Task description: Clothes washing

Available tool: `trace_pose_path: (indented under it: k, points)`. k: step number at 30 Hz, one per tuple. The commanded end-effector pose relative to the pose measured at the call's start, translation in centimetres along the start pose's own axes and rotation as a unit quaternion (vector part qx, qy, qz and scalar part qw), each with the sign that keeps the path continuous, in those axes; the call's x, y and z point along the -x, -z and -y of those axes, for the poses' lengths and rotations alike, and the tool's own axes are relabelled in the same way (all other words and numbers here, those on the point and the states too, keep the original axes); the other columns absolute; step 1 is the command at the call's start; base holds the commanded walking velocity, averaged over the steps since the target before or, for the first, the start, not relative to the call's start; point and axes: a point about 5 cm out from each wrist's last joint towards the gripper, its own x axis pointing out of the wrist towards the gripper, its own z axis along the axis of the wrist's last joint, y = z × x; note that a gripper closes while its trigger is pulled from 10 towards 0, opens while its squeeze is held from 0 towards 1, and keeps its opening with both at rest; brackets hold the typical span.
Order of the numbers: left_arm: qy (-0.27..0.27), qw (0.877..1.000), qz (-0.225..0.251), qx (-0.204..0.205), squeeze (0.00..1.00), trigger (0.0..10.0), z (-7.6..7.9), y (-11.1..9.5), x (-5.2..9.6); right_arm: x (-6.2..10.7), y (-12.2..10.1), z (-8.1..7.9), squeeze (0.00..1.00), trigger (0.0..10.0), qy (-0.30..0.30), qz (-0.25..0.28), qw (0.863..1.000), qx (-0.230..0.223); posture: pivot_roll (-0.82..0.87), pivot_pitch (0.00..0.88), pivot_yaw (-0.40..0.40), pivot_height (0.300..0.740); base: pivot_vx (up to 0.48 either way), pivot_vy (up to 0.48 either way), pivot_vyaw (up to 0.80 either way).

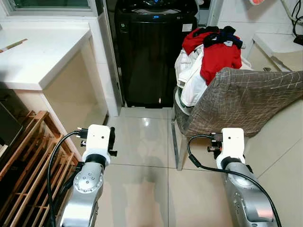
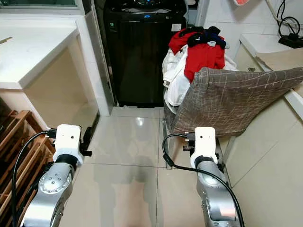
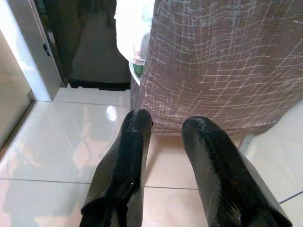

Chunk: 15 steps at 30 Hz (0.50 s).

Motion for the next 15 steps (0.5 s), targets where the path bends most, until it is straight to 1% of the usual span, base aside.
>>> trace_pose_path:
  k: [1,8,9,10,12,15]
  points:
    - [-0.004,1.000,0.006,0.002,0.00,10.0,-0.1,-0.3,0.0,0.0,-0.4,0.0,0.00,10.0,0.001,0.005,1.000,0.002,-0.04,0.000,0.023,0.740,0.000,0.000,0.00]
    - [-0.004,1.000,0.006,0.002,0.00,10.0,-0.1,-0.3,0.0,0.0,-0.4,0.0,0.00,10.0,0.001,0.005,1.000,0.002,-0.04,0.000,0.023,0.740,0.000,0.000,0.00]
    - [-0.002,1.000,0.007,0.002,0.00,10.0,0.0,-0.3,0.1,0.1,-0.3,0.0,0.00,10.0,0.000,0.001,1.000,0.007,0.00,0.000,0.000,0.740,0.000,0.000,0.00]
    - [-0.002,1.000,0.012,0.024,1.00,10.0,-0.2,-0.7,0.2,-0.2,-1.2,-0.4,1.00,10.0,-0.026,0.028,0.999,-0.001,-0.02,0.020,-0.012,0.740,0.000,0.000,0.00]
    - [0.002,0.998,0.018,0.053,1.00,10.0,-0.4,-1.3,0.4,-0.6,-2.4,-0.8,1.00,10.0,-0.057,0.063,0.996,-0.010,-0.02,0.022,-0.011,0.740,0.000,0.000,0.00]
    - [0.000,0.998,0.020,0.056,1.00,10.0,-0.5,-1.4,0.4,-0.6,-2.6,-0.9,1.00,10.0,-0.064,0.070,0.995,-0.012,-0.02,0.023,-0.012,0.740,0.000,0.000,0.00]
